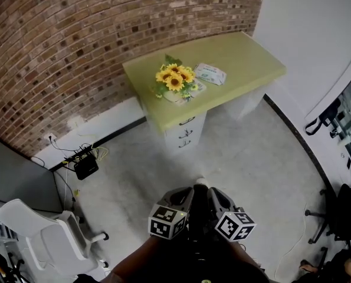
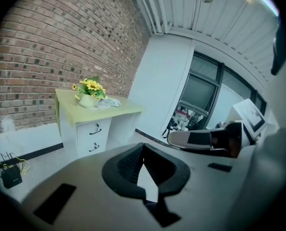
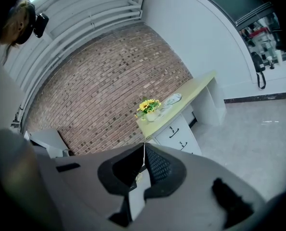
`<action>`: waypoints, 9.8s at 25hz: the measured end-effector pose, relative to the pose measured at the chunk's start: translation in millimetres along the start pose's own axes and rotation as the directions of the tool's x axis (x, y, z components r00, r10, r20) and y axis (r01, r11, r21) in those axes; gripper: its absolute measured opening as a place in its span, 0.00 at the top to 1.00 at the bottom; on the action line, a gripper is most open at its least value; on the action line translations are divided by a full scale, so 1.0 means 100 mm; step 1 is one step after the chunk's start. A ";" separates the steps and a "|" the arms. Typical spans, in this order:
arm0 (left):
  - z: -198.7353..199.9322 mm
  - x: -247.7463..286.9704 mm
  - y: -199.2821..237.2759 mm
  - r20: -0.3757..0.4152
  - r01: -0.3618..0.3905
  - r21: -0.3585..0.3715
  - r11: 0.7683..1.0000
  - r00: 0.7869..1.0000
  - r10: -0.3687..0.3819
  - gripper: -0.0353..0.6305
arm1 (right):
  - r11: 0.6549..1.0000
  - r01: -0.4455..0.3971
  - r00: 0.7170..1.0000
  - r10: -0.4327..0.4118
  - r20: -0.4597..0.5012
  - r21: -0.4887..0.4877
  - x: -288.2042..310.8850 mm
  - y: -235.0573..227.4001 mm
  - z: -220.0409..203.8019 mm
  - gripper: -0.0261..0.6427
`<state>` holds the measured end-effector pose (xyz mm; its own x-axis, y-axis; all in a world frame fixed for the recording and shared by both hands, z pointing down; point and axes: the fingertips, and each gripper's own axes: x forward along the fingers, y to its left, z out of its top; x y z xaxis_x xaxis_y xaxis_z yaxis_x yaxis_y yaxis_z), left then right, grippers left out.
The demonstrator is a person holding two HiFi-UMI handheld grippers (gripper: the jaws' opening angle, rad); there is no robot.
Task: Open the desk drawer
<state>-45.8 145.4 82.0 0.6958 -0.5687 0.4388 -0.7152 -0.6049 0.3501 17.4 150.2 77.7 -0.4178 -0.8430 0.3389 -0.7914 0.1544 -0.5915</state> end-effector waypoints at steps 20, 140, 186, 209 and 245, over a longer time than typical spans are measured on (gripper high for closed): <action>0.96 1.47 0.46 -0.001 -0.055 -0.010 0.998 0.998 0.055 0.93 | 0.999 -0.048 0.998 0.048 -0.032 -0.025 1.10 -0.81 1.26 0.94; -3.61 5.63 5.16 0.453 0.303 -0.874 0.380 0.793 0.408 0.70 | 0.837 -0.316 0.897 0.417 -0.148 0.446 6.40 -5.01 -2.85 0.78; -3.83 5.49 4.51 0.376 0.233 -0.901 0.367 0.841 0.388 0.87 | 0.852 -0.222 0.914 0.352 -0.204 0.474 5.76 -5.17 -3.04 0.88; -4.17 5.31 3.88 0.314 0.160 -0.904 0.397 0.879 0.358 0.86 | 0.854 -0.201 0.926 0.326 -0.192 0.479 5.05 -5.29 -3.24 0.88; -4.72 5.24 3.49 0.056 -0.121 -0.755 0.644 0.967 0.247 0.83 | 0.948 -0.139 0.919 0.232 -0.320 0.287 4.63 -5.47 -3.61 0.83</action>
<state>37.6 -100.7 824.7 0.4997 -0.7307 0.4651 -0.5953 0.1003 0.7972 95.5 -138.7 822.8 -0.7102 -0.5735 0.4083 -0.5637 0.1157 -0.8178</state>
